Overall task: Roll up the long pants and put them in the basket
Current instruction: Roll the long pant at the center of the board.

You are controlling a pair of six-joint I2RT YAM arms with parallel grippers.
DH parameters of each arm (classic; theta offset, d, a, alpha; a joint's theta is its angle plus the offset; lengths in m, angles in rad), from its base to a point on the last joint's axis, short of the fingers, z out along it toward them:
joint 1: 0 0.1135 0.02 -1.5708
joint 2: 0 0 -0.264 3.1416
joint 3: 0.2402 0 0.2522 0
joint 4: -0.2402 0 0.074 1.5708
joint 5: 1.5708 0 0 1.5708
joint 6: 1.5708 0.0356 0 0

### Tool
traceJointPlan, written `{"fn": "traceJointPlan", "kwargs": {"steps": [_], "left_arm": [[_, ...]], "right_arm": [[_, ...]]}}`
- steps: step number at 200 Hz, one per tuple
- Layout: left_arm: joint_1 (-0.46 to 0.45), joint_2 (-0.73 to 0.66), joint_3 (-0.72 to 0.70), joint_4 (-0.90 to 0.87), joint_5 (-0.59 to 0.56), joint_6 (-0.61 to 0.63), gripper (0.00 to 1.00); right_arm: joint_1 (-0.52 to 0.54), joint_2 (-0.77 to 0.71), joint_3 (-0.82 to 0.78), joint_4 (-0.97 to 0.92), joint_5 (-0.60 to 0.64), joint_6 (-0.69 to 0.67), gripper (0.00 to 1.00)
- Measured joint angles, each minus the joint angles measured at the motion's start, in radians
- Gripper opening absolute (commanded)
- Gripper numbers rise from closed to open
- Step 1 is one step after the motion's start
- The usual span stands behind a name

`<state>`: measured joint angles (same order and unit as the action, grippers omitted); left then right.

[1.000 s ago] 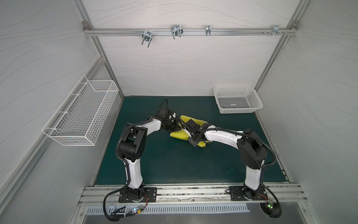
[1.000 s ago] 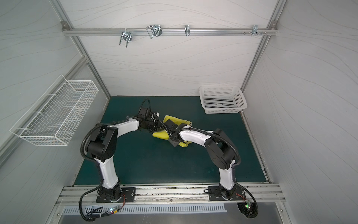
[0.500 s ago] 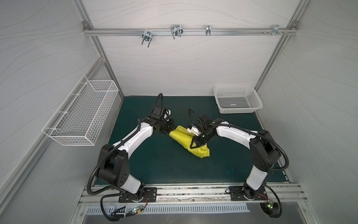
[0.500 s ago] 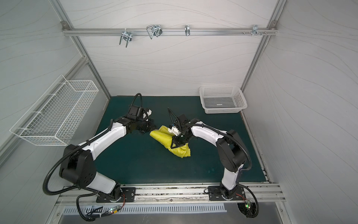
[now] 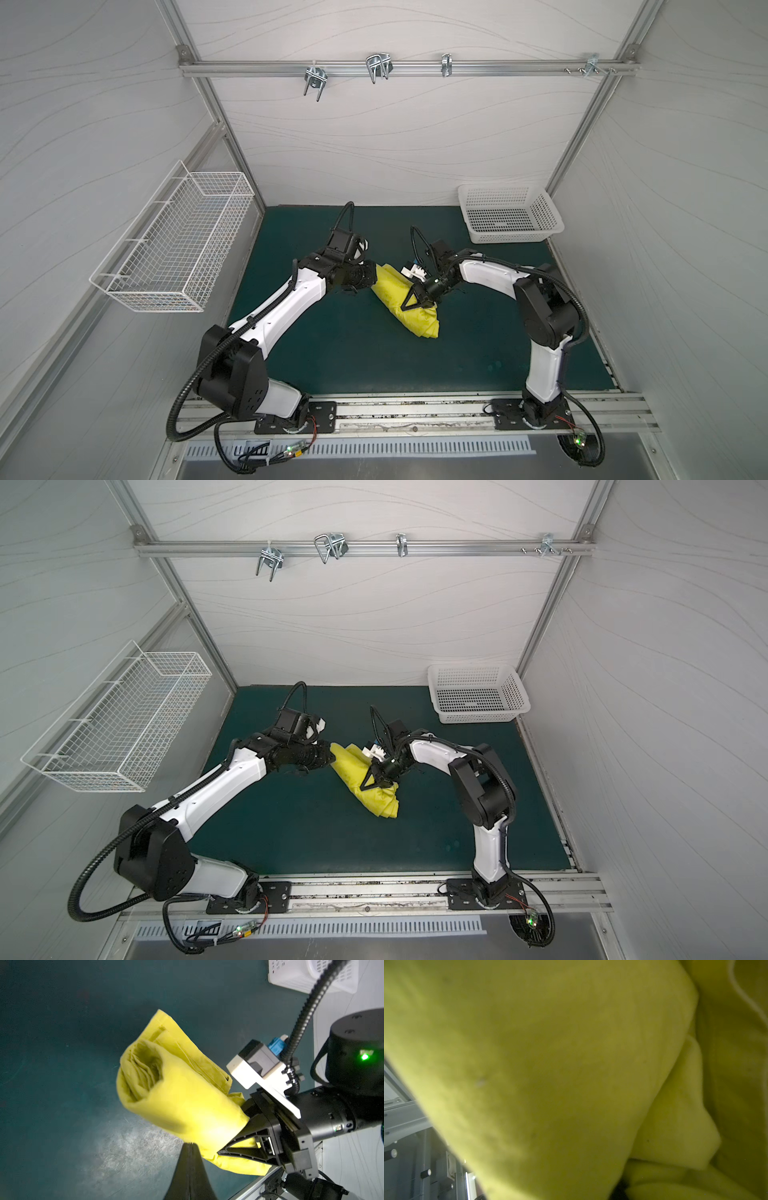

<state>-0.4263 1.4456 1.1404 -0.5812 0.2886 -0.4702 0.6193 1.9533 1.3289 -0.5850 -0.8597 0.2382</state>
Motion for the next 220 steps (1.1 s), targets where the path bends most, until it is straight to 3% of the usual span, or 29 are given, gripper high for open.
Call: {"fn": "traceJointPlan", "kwargs": {"steps": [67,158,190,220], "left_arm": [[-0.016,0.214,0.103,0.042,0.005,0.016,0.0],[0.001,0.486,0.264,0.067,0.067,0.041,0.0],[0.009,0.526,0.286,0.091,0.101,0.041,0.0],[0.014,0.539,0.299,0.09,0.101,0.052,0.0]], "right_arm": [[-0.029,0.089,0.079,-0.022,-0.091,0.021,0.04],[-0.059,0.159,0.174,-0.108,-0.097,0.021,0.08],[-0.076,0.188,0.196,-0.137,-0.121,0.024,0.08],[-0.078,0.195,0.205,-0.15,-0.123,0.025,0.16]]}}
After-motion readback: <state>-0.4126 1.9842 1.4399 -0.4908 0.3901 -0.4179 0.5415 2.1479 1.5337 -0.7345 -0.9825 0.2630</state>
